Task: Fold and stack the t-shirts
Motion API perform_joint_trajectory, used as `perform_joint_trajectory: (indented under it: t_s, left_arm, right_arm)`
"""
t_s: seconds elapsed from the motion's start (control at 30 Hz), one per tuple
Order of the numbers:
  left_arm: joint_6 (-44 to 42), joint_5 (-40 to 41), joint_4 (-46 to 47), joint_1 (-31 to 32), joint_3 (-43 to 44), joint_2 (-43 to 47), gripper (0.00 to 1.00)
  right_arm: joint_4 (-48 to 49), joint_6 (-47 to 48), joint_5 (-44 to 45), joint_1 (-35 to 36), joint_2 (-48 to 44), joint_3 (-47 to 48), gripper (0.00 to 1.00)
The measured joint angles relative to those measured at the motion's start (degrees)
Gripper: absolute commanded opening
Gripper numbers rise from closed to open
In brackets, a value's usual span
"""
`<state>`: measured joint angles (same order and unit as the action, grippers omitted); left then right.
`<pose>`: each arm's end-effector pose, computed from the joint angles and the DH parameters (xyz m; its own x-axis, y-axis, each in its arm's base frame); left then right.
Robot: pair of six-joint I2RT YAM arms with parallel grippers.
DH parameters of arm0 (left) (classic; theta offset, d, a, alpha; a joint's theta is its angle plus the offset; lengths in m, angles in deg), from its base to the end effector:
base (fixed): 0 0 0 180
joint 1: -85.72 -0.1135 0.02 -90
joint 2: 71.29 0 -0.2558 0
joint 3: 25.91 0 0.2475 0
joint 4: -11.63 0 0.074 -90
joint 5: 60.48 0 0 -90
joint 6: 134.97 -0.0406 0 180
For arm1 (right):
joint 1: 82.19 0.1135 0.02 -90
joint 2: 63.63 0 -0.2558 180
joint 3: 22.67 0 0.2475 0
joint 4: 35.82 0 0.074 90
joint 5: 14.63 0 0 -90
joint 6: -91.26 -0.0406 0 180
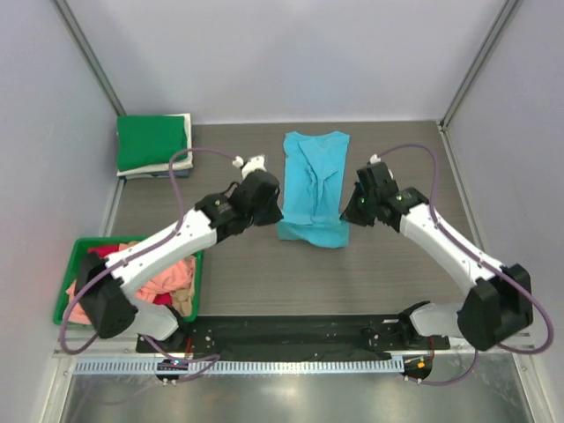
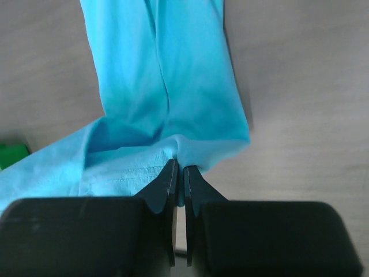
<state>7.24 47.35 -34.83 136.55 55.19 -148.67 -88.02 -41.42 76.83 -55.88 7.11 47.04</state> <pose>0.1952 -0.2199 0.3027 -0.7337 -0.2905 -0.6143 0.0265 0.8911 -0.4531 0.2261 0.1106 0.2587 -0.8190 0.3511 -0.4539 0.1711 0.9044 0.3908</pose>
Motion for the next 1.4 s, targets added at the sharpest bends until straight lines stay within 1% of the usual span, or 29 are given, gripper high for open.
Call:
perform_joint_trajectory:
  t_s: [0.07, 0.17, 0.37, 0.53, 0.73, 0.77, 0.8, 0.83, 0.87, 0.9, 0.93, 0.97, 1.0, 1.07, 1.1, 1.13, 1.23, 1.27, 1.33, 1.37, 1.4]
  left_arm:
    - [-3.26, -2.19, -0.02, -4.24, 4.26, -4.83, 0.0]
    - [-6.69, -5.09, -0.11, -8.87, 10.25, -11.63, 0.0]
    - [-12.07, -11.87, 0.35, -16.2, 21.7, -27.04, 0.0]
    - [-14.25, -16.06, -0.42, -19.34, 29.22, -37.46, 0.0]
    - [-17.46, -19.32, -3.56, -21.22, 38.95, -46.29, 0.0]
    - [-18.18, -19.69, -3.96, -21.38, 41.05, -47.58, 0.07]
    - [-18.8, -19.98, -4.33, -21.57, 43.3, -48.96, 0.18]
    - [-19.69, -20.26, -5.11, -21.77, 45.94, -50.47, 0.37]
    - [-20.35, -20.5, -5.88, -21.92, 48.92, -52.15, 0.44]
    - [-20.72, -20.7, -6.32, -22.12, 50.12, -52.74, 0.53]
    - [-21.22, -20.79, -6.64, -22.29, 51.21, -53.24, 0.62]
    - [-21.57, -20.96, -7.08, -22.49, 51.39, -53.29, 0.77]
    - [-21.81, -20.94, -7.45, -22.58, 51.17, -53.0, 0.83]
    - [-21.38, -20.85, -6.6, -22.75, 47.1, -50.47, 0.92]
    - [-21.09, -20.81, -6.27, -22.8, 44.0, -48.59, 0.92]
    - [-20.59, -20.61, -4.26, -22.84, 38.45, -45.2, 0.91]
    - [-18.23, -20.57, -0.98, -22.82, 22.58, -34.16, 0.87]
    - [-17.27, -20.7, 0.46, -22.8, 17.16, -29.97, 0.85]
    - [-15.34, -21.0, 3.98, -22.58, 8.28, -23.17, 0.83]
    - [-14.16, -21.29, 6.21, -22.38, 3.98, -19.91, 0.81]
    - [-12.98, -21.62, 8.76, -22.18, -0.07, -17.27, 0.81]
  right_arm:
    - [1.51, 1.66, 0.39, -2.25, 4.87, 4.44, 0.01]
    - [3.63, 3.34, 0.83, -4.17, 11.47, 9.42, 0.01]
    - [6.12, 4.7, 0.59, -6.93, 22.34, 14.25, 0.01]
    - [7.26, 4.9, 0.11, -9.25, 29.49, 17.33, 0.01]
    - [8.07, 4.96, -0.33, -11.43, 36.61, 22.91, 0.01]
    - [8.24, 4.98, -0.33, -11.67, 37.46, 23.54, 0.02]
    - [8.28, 5.05, -0.33, -11.87, 38.25, 24.22, 0.17]
    - [8.2, 5.18, -0.37, -11.98, 38.84, 25.14, 0.33]
    - [8.28, 5.18, -0.59, -12.22, 40.09, 26.12, 0.62]
    - [8.28, 5.33, -1.05, -12.41, 40.94, 27.12, 0.7]
    - [8.41, 6.19, -1.46, -12.74, 41.53, 27.87, 0.75]
    - [8.68, 6.62, -1.81, -13.05, 41.83, 28.37, 0.79]
    - [8.81, 6.91, -2.03, -13.27, 41.75, 28.37, 0.84]
    - [9.14, 7.67, -1.25, -13.66, 40.44, 27.5, 0.88]
    - [9.57, 7.89, -0.9, -13.81, 39.26, 26.38, 0.88]
    - [9.9, 8.04, -0.33, -14.03, 37.03, 24.02, 0.88]
    - [11.32, 8.0, -0.02, -14.43, 26.93, 14.29, 0.81]
    - [11.45, 7.91, -0.35, -14.53, 23.63, 11.21, 0.77]
    - [12.61, 7.67, -1.84, -14.62, 16.37, 4.22, 0.72]
    - [12.94, 7.54, -2.93, -14.58, 13.53, 1.18, 0.66]
    - [13.81, 7.28, -3.89, -14.56, 11.65, -1.49, 0.65]
